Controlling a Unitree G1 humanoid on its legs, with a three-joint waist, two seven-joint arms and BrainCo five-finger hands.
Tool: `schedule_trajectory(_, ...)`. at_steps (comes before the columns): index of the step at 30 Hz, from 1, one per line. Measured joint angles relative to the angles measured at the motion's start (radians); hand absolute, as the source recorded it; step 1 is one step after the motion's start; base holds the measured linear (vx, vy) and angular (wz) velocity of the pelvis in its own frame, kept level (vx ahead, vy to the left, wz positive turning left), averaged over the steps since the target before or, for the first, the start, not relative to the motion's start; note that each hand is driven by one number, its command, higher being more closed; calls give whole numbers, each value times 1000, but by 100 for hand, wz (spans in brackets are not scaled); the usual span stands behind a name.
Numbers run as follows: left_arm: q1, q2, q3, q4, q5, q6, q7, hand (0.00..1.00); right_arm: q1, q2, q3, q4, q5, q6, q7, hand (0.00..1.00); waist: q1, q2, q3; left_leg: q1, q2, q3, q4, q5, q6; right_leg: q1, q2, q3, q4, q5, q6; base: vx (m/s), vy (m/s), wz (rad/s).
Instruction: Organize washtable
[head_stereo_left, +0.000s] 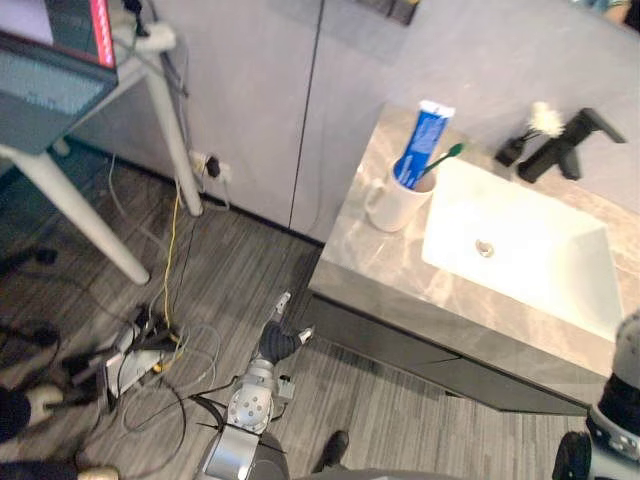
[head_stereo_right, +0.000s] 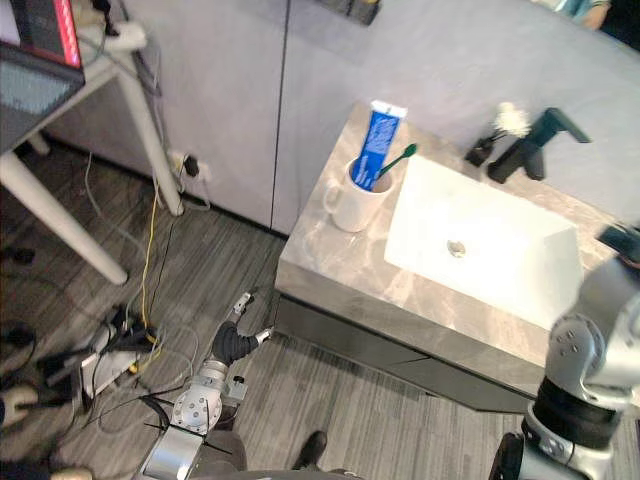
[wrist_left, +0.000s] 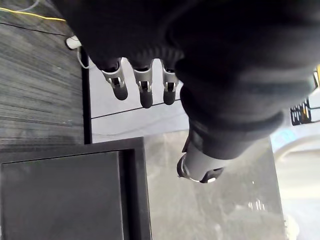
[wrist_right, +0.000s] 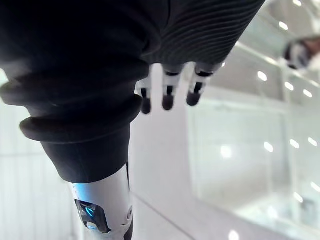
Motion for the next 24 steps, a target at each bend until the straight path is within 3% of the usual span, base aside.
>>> schedule_trajectory(2, -2, -11, 2, 65, 2, -4, 1, 0, 98, 104, -68, -45, -76, -24, -61, 0, -26, 7, -31, 38, -25, 34, -5, -6, 3, 20, -24, 32, -1, -41, -4, 48, 43, -29)
schedule_trajectory(4, -1, -18, 5, 114, 3, -6, 1, 0, 195, 189, -91, -45, -172, -21, -105, 0, -50, 14, -49, 63, -41, 63, -19, -7, 4, 25, -40, 54, -1, -70, -6, 8, 23, -40)
schedule_trajectory(6, 6, -29, 12, 154, 14, -6, 2, 0, 299, 273, -80, -14, -274, 16, -138, 0, -75, 36, -62, 88, -46, 90, -30, -7, 4, 27, -43, 83, 1, -72, -7, -8, 19, -41)
schedule_trajectory(8, 29, -33, 13, 172, 39, -9, 0, 0, 436, 373, -52, 110, -384, 89, -157, 0, -105, 54, -72, 119, -44, 120, -34, -10, 7, 34, -43, 111, 11, -73, -6, -10, 16, -35)
schedule_trajectory(11, 58, -31, 4, 187, 50, -12, -1, 0, 571, 522, -31, 312, -442, 189, -173, 0, -130, 65, -71, 156, -45, 145, -37, -17, 10, 52, -45, 138, 19, -78, 1, -18, 23, -23)
schedule_trajectory(17, 85, -75, -27, 199, 61, -19, 0, 0, 752, 566, 71, 717, -382, 209, -138, 0, -133, 92, -62, 210, -48, 180, -55, -28, 12, 71, -61, 160, 37, -94, 21, -23, 22, -14)
schedule_trajectory(18, 83, -80, -46, 225, 61, -20, 1, 0, 765, 571, 106, 865, -352, 213, -101, 0, -132, 102, -54, 222, -48, 178, -53, -28, 13, 89, -61, 157, 37, -94, 21, 35, 13, 6)
schedule_trajectory(20, 80, -82, -61, 259, 61, -20, 0, 0, 765, 565, 125, 998, -338, 221, -67, 0, -132, 94, -51, 224, -49, 176, -60, -29, 14, 99, -62, 153, 32, -95, 23, -10, 4, 11)
schedule_trajectory(21, 76, -80, -76, 288, 61, -20, -1, 0, 747, 560, 125, 1162, -337, 249, -20, 0, -130, 106, -59, 224, -52, 169, -67, -29, 13, 100, -65, 142, 29, -100, 26, -31, 4, 18)
schedule_trajectory(22, 75, -78, -79, 294, 61, -20, -1, 100, 741, 560, 121, 1222, -336, 258, -8, 0, -131, 106, -58, 220, -55, 162, -71, -29, 15, 99, -67, 136, 27, -101, 27, -2, 15, 27)
schedule_trajectory(24, 76, -74, -83, 295, 58, -20, -1, 100, 725, 555, 95, 1366, -335, 288, 21, 0, -128, 112, -58, 219, -65, 144, -90, -23, 18, 106, -74, 124, 18, -101, 28, 47, 22, 26)
